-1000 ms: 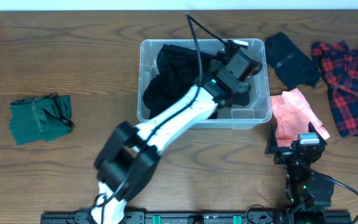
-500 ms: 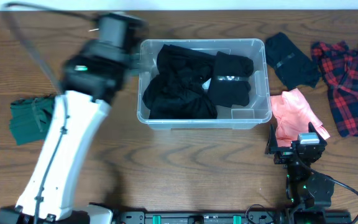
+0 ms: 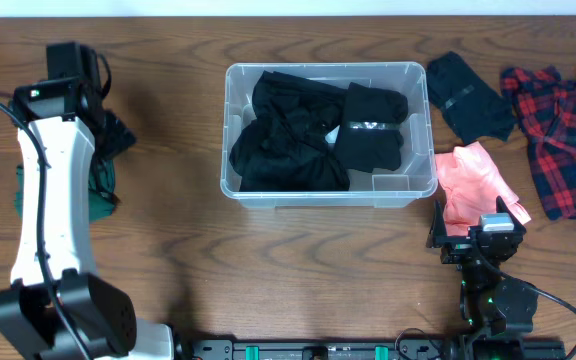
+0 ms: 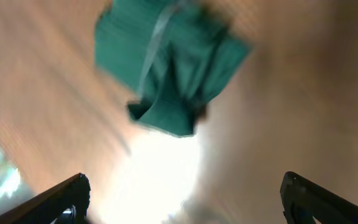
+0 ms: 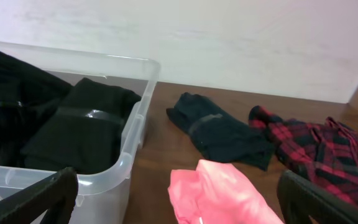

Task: Pack container
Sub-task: 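Move the left gripper to the remaining green garment on the left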

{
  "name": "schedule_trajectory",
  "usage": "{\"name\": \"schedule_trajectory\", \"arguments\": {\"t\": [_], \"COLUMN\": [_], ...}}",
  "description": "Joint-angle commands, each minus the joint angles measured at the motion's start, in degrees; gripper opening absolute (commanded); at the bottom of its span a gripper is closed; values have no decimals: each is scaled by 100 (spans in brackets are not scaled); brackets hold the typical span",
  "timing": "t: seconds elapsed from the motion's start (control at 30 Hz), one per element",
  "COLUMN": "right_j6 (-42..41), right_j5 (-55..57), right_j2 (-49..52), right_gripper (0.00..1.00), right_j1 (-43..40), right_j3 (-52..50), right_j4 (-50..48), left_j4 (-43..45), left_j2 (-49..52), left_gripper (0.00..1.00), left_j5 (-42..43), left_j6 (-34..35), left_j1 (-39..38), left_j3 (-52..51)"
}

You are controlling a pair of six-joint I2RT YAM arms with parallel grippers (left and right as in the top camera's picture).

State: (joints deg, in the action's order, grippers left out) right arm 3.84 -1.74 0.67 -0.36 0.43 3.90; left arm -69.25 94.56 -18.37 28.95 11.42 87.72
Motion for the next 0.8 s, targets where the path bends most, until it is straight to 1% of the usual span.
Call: {"name": "schedule_trajectory", "arguments": {"t": [0.0,0.07,0.1,0.3,0.5,0.77], "right_j6": [52,52,52,52,52,55], "right_j5": [-20,-20,-20,-20,-20,-20], "right_j2": [-33,-33,-33,-33,-33,-33], "right_gripper": [99,99,99,99,99,99], "right_j1": [-9,-9,-9,-9,-9,-9], "right_j3": [-11,-11,-11,-11,-11,-11], "right_j4": [22,22,22,22,22,22], "left_j4": [-146,-186,-170,-2,442,1069], "left_j2": [15,15,15,15,15,15], "left_gripper": [98,98,98,98,98,98], "left_j5": [-28,42,131,551,1088,1182], "left_j6": [949,1266,1316,1318,1316,1318], "left_j1": [195,306,361,688,1023,1333], "left_j3": [-138,-138,-138,-138,-356,-1067]}}
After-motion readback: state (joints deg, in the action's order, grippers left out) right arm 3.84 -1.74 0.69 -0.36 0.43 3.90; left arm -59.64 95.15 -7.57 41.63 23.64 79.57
